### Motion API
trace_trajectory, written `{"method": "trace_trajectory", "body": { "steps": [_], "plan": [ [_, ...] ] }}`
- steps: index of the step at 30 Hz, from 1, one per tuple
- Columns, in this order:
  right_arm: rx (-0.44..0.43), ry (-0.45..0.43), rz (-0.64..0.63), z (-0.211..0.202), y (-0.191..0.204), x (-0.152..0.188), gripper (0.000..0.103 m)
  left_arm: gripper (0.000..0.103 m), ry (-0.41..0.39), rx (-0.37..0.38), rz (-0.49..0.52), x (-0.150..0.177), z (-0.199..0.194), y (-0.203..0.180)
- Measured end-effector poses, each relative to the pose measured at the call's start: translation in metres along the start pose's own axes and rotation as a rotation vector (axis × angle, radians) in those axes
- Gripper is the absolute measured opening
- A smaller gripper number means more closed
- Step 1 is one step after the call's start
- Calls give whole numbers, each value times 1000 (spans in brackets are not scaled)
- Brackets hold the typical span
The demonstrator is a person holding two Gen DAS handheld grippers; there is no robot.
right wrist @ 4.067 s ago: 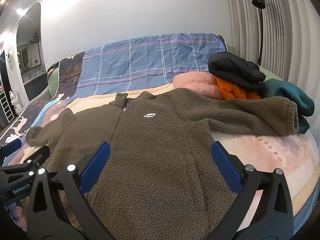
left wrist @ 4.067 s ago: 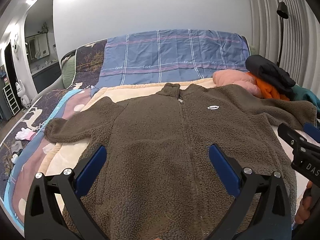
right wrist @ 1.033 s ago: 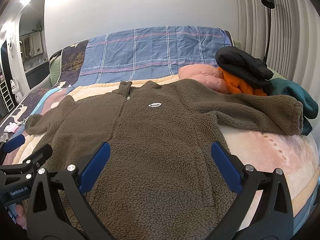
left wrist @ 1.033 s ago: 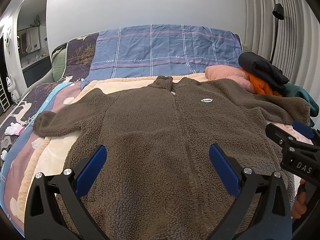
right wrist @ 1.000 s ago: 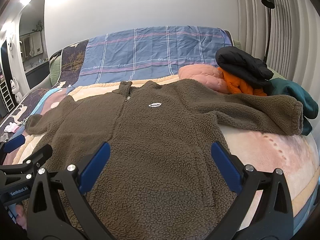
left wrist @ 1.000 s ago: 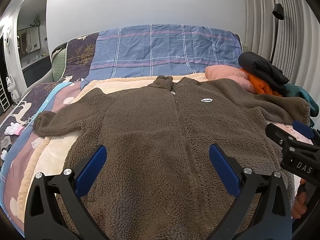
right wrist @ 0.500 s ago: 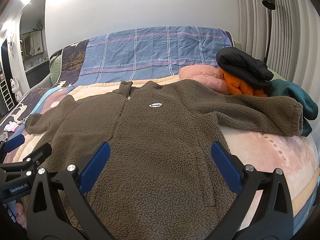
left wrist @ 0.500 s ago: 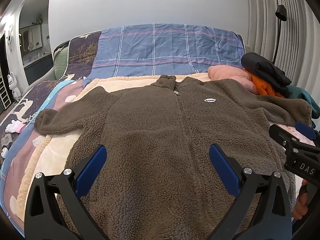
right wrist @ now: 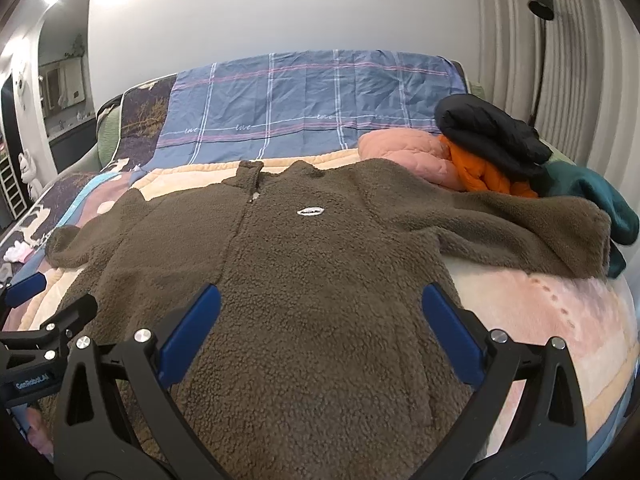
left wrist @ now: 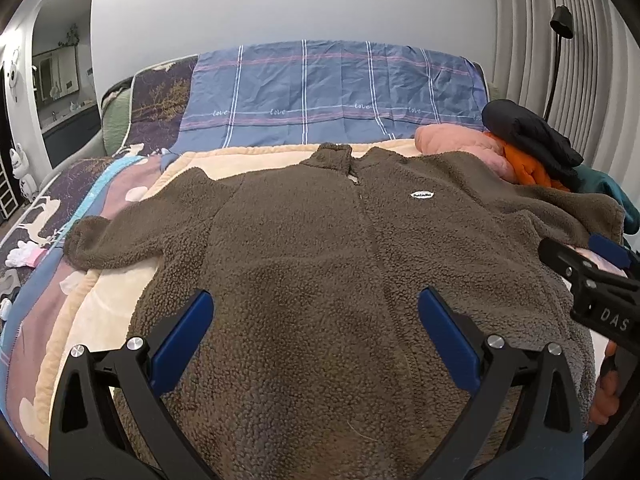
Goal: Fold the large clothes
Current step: 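Grasp the jacket sleeve cuff with the left gripper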
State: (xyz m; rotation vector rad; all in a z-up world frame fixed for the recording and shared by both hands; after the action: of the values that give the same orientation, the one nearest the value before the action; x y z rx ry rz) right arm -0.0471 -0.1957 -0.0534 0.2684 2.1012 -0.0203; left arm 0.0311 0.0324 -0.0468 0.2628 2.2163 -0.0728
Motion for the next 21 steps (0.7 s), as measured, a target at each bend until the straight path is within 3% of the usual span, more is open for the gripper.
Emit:
{"method": "trace_trajectory", "body": {
  "steps": [5, 8, 11, 16, 21],
  "plan": [
    [-38, 36, -93, 26, 14, -7, 101, 99, 37, 87, -108, -8, 21, 52],
    [-166, 112, -112, 49, 16, -3, 101, 89, 37, 32, -182, -10, 37, 105],
    [-178, 147, -127, 61, 19, 7, 101, 74, 65, -53, -268, -4, 61, 170],
    [-196, 246, -124, 89, 15, 15, 101, 67, 161, -71, -557, 21, 117, 294],
    [-201, 318, -49, 112, 5, 14, 101, 67, 202, -20, -792, 45, 175, 369]
  ]
}}
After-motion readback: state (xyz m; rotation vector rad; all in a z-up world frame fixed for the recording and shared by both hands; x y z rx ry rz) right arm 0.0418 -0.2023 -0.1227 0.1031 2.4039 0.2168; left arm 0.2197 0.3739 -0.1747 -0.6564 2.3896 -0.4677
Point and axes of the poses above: each gripper's, at about its wrist camera, not at the fingertips, and z roughly the way its jaws point, y to its left, x to its underside, the point moved 1 cm from there along z, roughly the way its jaws point, and after that the axes turned 3 degrees about z, right-handed, at the moved point
